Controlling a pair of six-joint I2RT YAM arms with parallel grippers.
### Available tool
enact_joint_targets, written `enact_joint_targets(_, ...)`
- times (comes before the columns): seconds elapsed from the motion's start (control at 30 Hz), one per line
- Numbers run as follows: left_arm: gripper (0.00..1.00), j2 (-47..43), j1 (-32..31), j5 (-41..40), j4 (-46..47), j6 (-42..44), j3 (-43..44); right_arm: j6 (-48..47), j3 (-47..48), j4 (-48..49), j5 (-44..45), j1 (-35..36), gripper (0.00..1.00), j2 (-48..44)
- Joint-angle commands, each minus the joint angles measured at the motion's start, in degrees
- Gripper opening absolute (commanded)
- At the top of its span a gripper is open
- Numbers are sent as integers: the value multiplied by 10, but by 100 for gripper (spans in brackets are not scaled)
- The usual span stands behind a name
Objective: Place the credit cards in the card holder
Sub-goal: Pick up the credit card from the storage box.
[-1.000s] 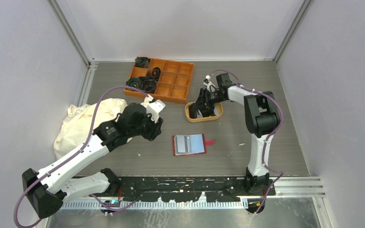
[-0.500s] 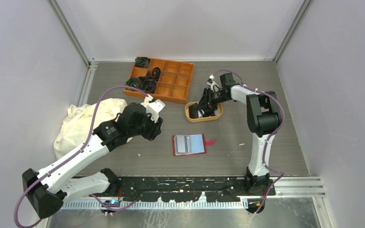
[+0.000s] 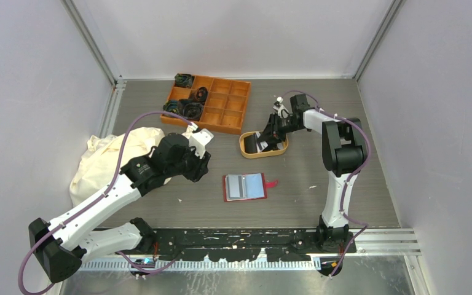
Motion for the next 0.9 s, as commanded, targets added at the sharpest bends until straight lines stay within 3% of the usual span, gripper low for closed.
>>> enact_joint_targets(0.0, 41, -3, 3, 2, 12, 6, 2, -7, 9, -4, -19, -8, 26, -30)
enact_joint_targets(0.53, 41, -2, 3, 1, 12, 6, 2, -10, 6, -15, -24, -36, 25, -29)
enact_joint_targets(0.63, 41, -2, 4, 0, 12, 6, 2, -14, 7, -21, -20, -39, 18, -29)
enact_joint_targets(0.73, 41, -2, 4, 1, 12, 6, 2, -18, 6, -25, -16, -41, 3, -31)
enact_joint_targets(0.87, 41, -4, 4, -2, 12, 6, 0, -42, 5, -36, 10, -53, 1, -58)
